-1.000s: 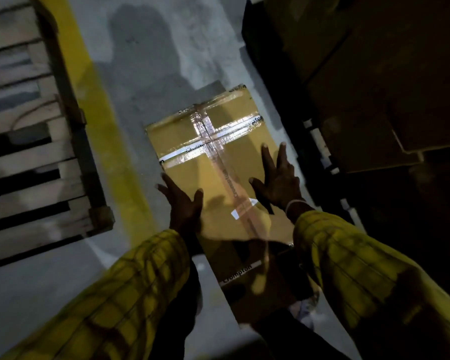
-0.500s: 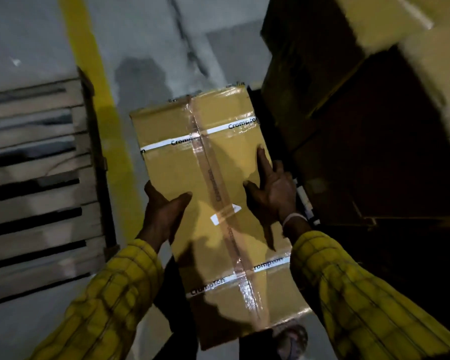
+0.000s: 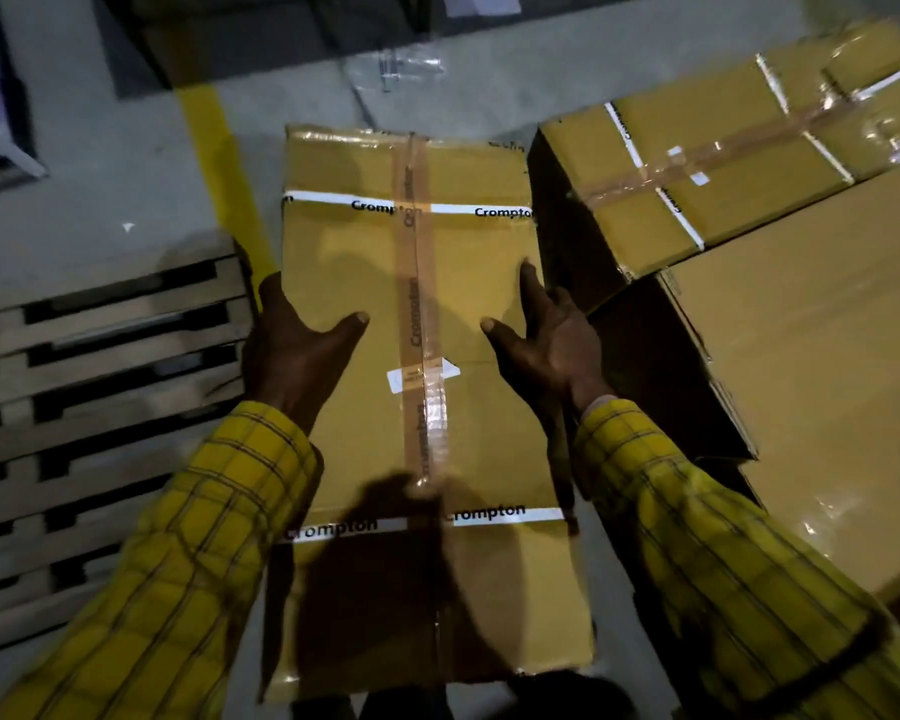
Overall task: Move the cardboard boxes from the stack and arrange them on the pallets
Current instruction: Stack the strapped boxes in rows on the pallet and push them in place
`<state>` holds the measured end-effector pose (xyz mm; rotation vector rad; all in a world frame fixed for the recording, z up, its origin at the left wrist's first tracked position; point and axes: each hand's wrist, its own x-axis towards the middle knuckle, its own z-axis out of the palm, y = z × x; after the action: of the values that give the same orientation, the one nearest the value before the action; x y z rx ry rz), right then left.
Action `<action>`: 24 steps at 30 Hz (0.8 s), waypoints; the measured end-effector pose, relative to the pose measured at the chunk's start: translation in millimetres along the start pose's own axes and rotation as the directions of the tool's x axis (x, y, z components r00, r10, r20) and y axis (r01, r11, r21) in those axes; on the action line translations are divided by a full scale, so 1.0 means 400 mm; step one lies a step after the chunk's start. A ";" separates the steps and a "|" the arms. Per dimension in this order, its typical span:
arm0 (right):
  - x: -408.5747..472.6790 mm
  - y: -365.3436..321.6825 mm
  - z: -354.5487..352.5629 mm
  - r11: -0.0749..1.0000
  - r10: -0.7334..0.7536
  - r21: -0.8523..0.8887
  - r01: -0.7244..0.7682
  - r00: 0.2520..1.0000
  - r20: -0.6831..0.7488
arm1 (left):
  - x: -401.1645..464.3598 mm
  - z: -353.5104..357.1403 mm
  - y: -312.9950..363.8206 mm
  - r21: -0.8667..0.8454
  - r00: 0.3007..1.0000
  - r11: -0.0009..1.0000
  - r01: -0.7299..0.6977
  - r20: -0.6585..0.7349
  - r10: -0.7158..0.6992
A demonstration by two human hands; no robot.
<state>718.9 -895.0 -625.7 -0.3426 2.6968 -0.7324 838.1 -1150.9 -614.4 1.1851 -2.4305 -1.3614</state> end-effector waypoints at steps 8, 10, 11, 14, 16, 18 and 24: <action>0.003 -0.145 -0.189 0.994 0.102 0.068 -0.091 0.980 -0.174 | 0.152 -0.168 0.328 0.192 0.952 0.939 -0.286 0.171 0.255; 0.020 -0.159 -0.243 0.989 0.134 0.096 -0.113 0.960 -0.244 | 0.202 -0.170 0.432 0.237 0.933 0.911 -0.337 0.212 0.290; 0.033 -0.162 -0.274 0.987 0.150 0.104 -0.125 0.948 -0.282 | 0.225 -0.165 0.486 0.242 0.919 0.896 -0.372 0.232 0.319; 0.095 -0.159 -0.369 0.977 0.206 0.131 -0.169 0.906 -0.369 | 0.300 -0.119 0.637 0.220 0.869 0.853 -0.474 0.273 0.412; 0.145 -0.144 -0.436 0.964 0.262 0.161 -0.214 0.874 -0.410 | 0.357 -0.062 0.741 0.214 0.846 0.832 -0.512 0.296 0.444; 0.202 -0.116 -0.499 0.950 0.309 0.179 -0.255 0.841 -0.445 | 0.414 0.009 0.844 0.197 0.821 0.813 -0.547 0.313 0.477; 0.317 0.001 -0.682 0.887 0.455 0.184 -0.423 0.737 -0.501 | 0.533 0.254 1.109 -0.038 0.654 0.760 -0.649 0.481 0.583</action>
<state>501.7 -812.2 -434.8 0.6033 3.0617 -0.8467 391.2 -1097.8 -390.7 -0.0680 -2.8679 -1.3512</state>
